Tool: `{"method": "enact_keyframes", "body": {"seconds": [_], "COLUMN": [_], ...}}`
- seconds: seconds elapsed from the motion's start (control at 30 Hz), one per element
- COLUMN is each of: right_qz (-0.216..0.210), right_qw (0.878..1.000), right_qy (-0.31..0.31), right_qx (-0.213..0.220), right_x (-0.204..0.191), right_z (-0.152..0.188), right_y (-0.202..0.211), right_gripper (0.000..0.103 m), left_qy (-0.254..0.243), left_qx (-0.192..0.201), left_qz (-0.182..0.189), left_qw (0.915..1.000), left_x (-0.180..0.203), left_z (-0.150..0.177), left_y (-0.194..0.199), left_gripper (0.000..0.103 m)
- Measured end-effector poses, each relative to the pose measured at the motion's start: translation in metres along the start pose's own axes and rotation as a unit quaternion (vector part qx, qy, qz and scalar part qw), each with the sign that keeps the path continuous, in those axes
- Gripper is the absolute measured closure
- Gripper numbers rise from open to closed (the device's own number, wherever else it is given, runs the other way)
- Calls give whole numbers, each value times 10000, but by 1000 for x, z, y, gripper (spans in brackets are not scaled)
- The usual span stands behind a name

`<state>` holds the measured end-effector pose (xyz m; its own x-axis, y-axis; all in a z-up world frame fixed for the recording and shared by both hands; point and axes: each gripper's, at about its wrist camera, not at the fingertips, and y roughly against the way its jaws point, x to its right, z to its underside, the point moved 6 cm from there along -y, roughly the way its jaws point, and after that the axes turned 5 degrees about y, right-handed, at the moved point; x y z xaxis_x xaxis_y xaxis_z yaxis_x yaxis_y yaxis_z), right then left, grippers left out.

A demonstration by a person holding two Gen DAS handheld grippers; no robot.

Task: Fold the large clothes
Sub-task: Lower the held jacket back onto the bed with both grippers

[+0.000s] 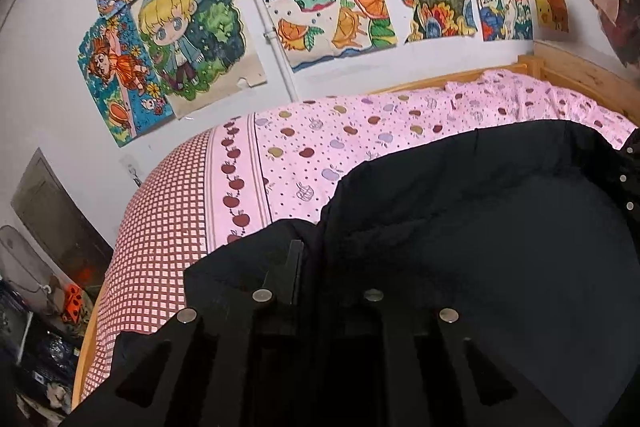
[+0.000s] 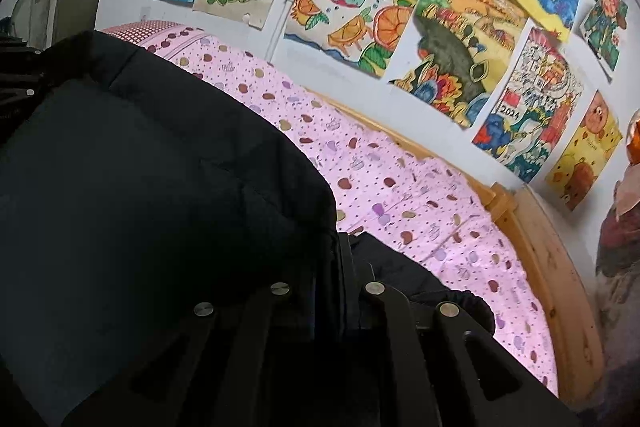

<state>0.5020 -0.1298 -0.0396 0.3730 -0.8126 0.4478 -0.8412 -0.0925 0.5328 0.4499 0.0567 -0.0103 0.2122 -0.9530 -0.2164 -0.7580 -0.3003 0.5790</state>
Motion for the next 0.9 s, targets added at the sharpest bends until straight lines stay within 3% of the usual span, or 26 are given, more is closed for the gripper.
{"method": "enact_keyframes", "body": {"seconds": [0.27,0.43,0.57,0.73,0.83,0.9], "right_qz": [-134,-337,-508,-536,-618,-729], "right_qw": [9996,9979,9957,9942,9898,9864], "right_qy": [-192,-525,-766,-865,-1121,-1265], "right_qx": [-126,-177,-107,335,632,755], "right_x": [-1,5,10,16,24,27], "right_z": [8,16,21,16,13,14], "right_y": [-17,-25,-25,-5,17,30], "right_gripper": [78,63,53,27,25,24], "left_qy": [126,562,572,499,677,868], "left_qx": [-237,-38,202,918,1083,986], "left_qz": [120,65,242,389,686,1104], "left_qw": [9996,9984,9979,9938,9894,9852], "left_x": [1,-14,-13,-9,-9,-8], "left_z": [7,7,5,0,2,8], "left_y": [-17,-14,-4,33,52,63], "left_gripper": [78,32,27,12,7,5]}}
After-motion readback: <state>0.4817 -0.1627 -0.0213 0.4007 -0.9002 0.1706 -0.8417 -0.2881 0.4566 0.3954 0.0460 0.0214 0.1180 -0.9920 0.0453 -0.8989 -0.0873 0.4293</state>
